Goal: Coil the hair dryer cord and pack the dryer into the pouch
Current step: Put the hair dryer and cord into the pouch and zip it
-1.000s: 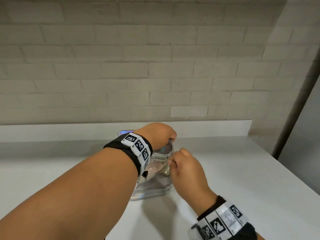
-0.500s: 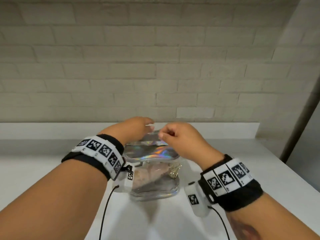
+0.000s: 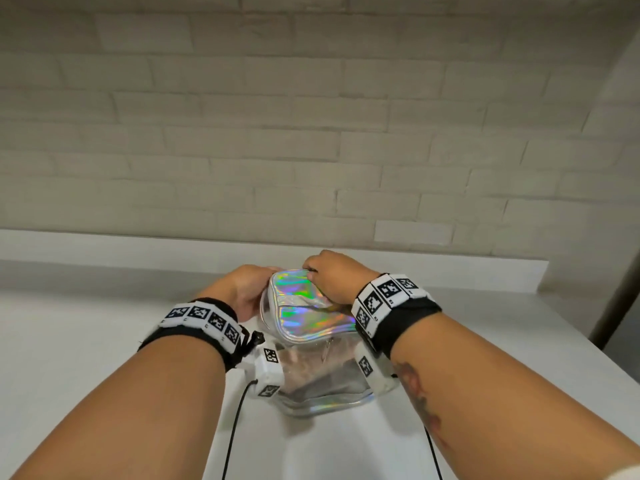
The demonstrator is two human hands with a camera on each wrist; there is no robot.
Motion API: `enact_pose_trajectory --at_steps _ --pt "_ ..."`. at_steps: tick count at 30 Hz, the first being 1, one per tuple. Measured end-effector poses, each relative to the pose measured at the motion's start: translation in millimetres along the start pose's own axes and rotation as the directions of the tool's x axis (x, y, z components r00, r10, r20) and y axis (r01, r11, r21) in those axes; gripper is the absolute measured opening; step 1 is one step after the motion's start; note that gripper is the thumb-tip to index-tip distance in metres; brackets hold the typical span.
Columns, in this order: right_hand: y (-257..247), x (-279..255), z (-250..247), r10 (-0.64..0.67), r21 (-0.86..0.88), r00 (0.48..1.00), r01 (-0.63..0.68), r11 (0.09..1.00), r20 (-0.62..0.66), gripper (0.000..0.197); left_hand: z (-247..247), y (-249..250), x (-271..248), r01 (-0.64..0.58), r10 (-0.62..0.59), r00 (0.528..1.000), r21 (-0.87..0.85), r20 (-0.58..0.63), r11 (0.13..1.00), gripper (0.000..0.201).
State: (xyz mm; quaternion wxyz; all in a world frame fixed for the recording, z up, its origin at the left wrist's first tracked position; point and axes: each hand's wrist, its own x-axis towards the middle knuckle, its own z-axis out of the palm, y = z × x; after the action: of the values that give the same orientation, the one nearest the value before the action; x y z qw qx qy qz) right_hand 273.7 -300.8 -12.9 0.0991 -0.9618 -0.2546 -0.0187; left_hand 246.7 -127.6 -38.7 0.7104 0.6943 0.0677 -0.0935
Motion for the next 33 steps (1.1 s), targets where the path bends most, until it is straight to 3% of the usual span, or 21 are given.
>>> enact_pose_trajectory --at_steps 4,9,12,15,17,21,24,29,33 --pt "8 1 2 0.008 0.002 1.000 -0.008 1.000 0.011 0.029 2 -3 -6 -0.044 0.031 0.997 0.184 0.075 0.982 0.019" --pt "11 -3 0 0.029 -0.002 1.000 -0.029 1.000 0.000 0.029 10 -3 -6 -0.128 0.133 0.991 0.441 0.021 0.888 0.023" --pt "18 -6 -4 0.093 0.013 0.995 -0.093 0.996 -0.038 0.026 9 2 0 -0.250 0.308 0.951 0.573 -0.005 0.781 0.028" --pt "34 -7 -10 0.205 -0.008 0.975 -0.206 0.978 -0.087 0.022 8 7 5 -0.366 0.455 0.887 0.714 0.074 0.597 0.036" --pt "43 -7 -12 0.283 -0.019 0.953 -0.287 0.958 -0.106 0.026 15 7 4 -0.384 0.508 0.854 0.797 0.114 0.466 0.025" --pt "55 -8 -12 0.396 0.000 0.906 -0.401 0.916 -0.147 0.029 25 -5 -6 -0.438 0.625 0.769 0.825 0.139 0.356 0.011" --pt "58 -5 -5 0.385 -0.019 0.906 -0.394 0.919 -0.177 0.029 23 -14 -24 -0.480 0.634 0.720 0.863 0.282 0.161 0.016" --pt "50 -2 -1 0.347 -0.044 0.921 -0.359 0.932 -0.176 0.027 46 -20 -57 -0.494 0.612 0.689 0.870 0.389 0.004 0.018" --pt "49 -5 -4 0.331 -0.065 0.929 -0.345 0.936 -0.164 0.020 80 -15 -65 -0.440 0.595 0.703 0.895 0.389 -0.065 0.014"
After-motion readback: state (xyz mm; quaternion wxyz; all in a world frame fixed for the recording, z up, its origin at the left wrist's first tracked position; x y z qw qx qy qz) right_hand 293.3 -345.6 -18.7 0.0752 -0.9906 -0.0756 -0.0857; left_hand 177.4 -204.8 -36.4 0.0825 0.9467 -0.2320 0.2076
